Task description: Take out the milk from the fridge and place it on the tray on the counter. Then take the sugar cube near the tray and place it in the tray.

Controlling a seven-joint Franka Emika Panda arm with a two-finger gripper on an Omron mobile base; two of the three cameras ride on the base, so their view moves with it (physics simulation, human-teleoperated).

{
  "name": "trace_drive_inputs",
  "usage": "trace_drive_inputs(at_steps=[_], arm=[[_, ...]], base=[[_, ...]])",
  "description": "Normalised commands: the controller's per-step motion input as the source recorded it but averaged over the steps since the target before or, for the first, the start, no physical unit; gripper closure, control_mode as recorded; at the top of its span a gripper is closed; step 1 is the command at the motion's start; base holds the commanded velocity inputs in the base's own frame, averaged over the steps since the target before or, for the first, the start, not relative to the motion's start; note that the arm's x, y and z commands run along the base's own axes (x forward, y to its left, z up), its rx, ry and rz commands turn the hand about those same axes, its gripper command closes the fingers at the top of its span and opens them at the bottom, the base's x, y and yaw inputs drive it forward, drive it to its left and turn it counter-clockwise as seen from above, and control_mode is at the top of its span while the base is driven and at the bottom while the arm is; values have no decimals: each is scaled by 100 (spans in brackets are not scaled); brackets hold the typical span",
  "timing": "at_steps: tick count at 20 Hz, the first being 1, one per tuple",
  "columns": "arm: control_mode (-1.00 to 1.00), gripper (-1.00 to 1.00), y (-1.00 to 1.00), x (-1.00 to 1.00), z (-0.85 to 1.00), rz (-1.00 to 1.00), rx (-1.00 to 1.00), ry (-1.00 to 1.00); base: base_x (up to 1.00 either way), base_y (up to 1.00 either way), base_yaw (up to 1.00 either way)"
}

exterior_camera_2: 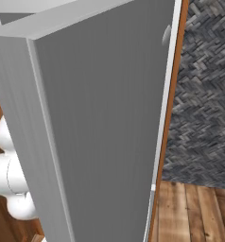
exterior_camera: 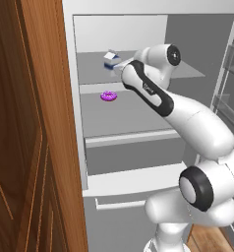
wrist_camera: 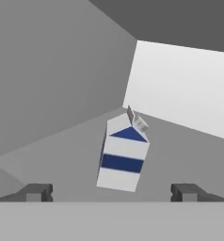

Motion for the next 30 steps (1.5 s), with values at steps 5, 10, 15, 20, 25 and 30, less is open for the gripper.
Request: trace_drive_inputs(at_steps=[5, 10, 15, 20, 25, 30], arm=[[-100, -100, 2, 28, 0, 3, 0, 0], [-100, -100, 1, 26, 0, 0, 0, 0], [-100, -100, 0, 20, 0, 0, 0, -1], [-100, -100, 0, 16, 0, 0, 0, 0], [-100, -100, 0, 18, 0, 0, 0, 0], [-100, -100, 1, 16, -1, 0, 0, 0]], base=[[0, 0, 0], [0, 0, 0], [0, 0, 0], [0, 0, 0], [0, 0, 0], [0, 0, 0]])
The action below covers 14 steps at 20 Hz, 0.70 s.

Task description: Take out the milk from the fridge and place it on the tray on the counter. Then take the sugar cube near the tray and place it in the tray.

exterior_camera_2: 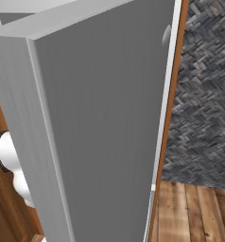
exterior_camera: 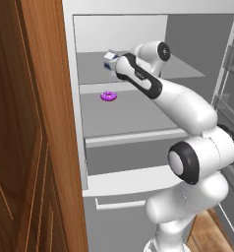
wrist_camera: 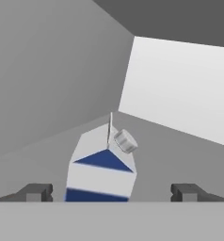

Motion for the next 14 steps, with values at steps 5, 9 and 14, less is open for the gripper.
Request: trace_drive_inputs(at_steps=[5, 9, 14], arm=[[-100, -100, 12, 30, -11, 0, 0, 0], [-100, -100, 16, 26, -11, 0, 0, 0], [-100, -100, 3, 13, -4, 0, 0, 0]], base=[[0, 0, 0], [0, 0, 0], [0, 0, 0]])
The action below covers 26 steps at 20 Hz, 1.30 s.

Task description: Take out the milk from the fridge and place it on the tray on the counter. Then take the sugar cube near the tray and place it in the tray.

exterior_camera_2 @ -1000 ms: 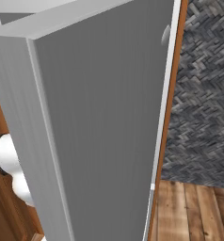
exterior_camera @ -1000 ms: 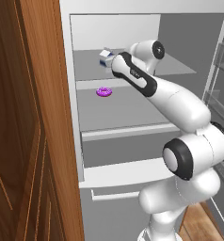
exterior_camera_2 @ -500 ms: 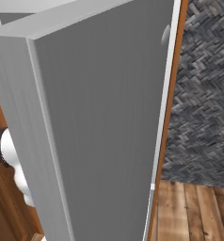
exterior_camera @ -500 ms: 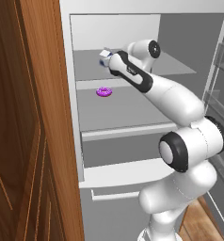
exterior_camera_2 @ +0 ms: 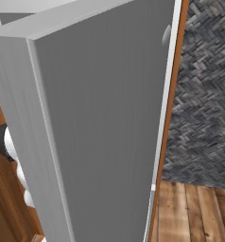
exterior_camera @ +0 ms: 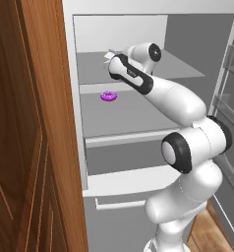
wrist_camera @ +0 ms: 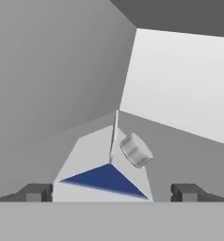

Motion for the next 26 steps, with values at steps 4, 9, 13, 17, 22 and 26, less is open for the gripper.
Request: trace_drive_inputs(at_steps=[4, 9, 13, 17, 22, 26], arm=[[-100, -100, 0, 8, -7, 0, 1, 0], [-100, -100, 11, 12, -18, 0, 0, 0], [-100, 100, 19, 11, -26, 0, 0, 0], [-100, 100, 4, 4, -10, 0, 2, 0], [-100, 100, -5, -10, 0, 0, 11, 0], [-100, 100, -17, -57, 2, -5, 22, -3]], base=[[0, 0, 0], [0, 0, 0], [0, 0, 0], [0, 0, 0], [0, 0, 0], [0, 0, 0]])
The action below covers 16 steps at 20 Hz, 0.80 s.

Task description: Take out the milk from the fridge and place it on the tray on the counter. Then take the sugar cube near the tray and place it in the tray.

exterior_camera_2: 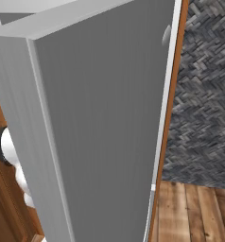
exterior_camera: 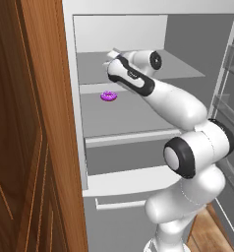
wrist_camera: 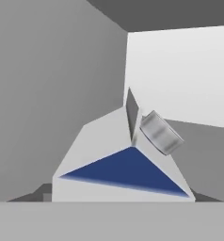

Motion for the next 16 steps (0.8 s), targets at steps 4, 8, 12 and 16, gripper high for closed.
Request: trace_drive_inputs(at_steps=[4, 8, 12, 16], arm=[[-100, 100, -1, -69, 10, -7, 19, -8], [-100, 100, 0, -68, 0, -10, 9, -1], [-100, 100, -3, -87, 1, -9, 7, -6], [-100, 100, -19, -100, 16, -14, 9, -12]], base=[[0, 0, 0], [0, 0, 0], [0, 0, 0], [0, 0, 0]])
